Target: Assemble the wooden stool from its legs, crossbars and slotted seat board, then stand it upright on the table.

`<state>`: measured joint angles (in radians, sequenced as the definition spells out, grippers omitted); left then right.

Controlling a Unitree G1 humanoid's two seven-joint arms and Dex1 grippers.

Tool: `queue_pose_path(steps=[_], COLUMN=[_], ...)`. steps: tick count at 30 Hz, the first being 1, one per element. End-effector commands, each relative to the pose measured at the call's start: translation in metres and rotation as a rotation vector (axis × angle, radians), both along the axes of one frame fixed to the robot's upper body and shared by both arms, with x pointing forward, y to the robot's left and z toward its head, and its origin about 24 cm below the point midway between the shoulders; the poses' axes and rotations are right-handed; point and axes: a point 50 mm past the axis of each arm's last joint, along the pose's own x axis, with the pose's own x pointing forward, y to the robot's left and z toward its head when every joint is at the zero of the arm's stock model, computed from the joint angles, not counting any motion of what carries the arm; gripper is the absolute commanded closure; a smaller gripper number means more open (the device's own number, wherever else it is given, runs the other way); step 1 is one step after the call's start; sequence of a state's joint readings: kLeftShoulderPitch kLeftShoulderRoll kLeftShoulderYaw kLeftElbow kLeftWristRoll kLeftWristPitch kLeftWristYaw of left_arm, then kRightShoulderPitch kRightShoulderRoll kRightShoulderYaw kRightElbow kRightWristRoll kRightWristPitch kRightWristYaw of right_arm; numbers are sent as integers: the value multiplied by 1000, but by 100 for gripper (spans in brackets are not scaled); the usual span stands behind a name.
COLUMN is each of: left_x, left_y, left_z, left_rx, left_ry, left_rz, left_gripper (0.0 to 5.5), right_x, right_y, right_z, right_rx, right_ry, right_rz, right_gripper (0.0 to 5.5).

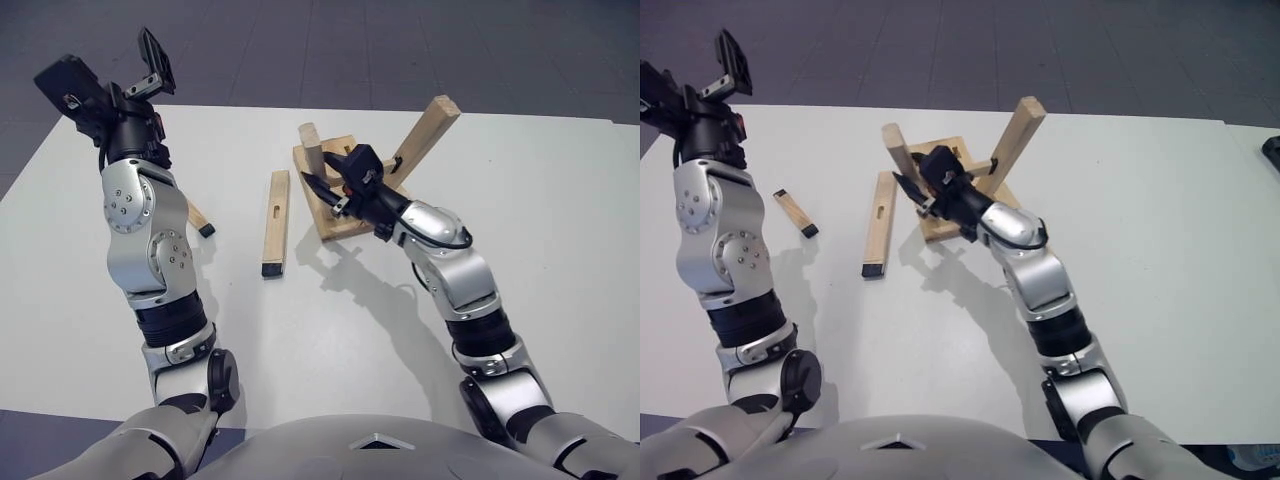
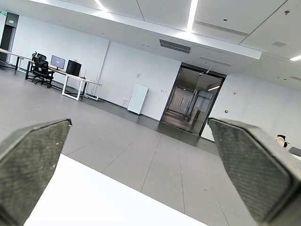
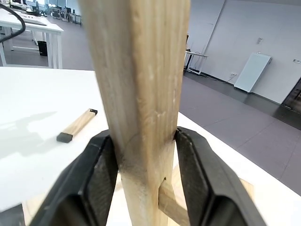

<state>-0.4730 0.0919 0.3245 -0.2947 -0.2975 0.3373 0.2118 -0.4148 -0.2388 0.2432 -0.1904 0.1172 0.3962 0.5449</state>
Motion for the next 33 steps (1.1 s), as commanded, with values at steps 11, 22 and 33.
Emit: queue_pose_path(steps=[11, 22, 33], left_x=[8, 14, 21], left_y=[-10, -13, -16], left_z=[2, 1, 4], left_rx=[39, 50, 82], left_ry=[27, 41, 61], left_rz=[-47, -76, -116], left_gripper=[10, 10, 10], right_x=[0, 14, 23], right_y=[-57, -83, -93], right_z=[25, 59, 63], right_rx=[-54, -155, -77], right_ry=[-137, -179, -19], right_rz=[274, 418, 498], right_gripper=[431, 439, 439])
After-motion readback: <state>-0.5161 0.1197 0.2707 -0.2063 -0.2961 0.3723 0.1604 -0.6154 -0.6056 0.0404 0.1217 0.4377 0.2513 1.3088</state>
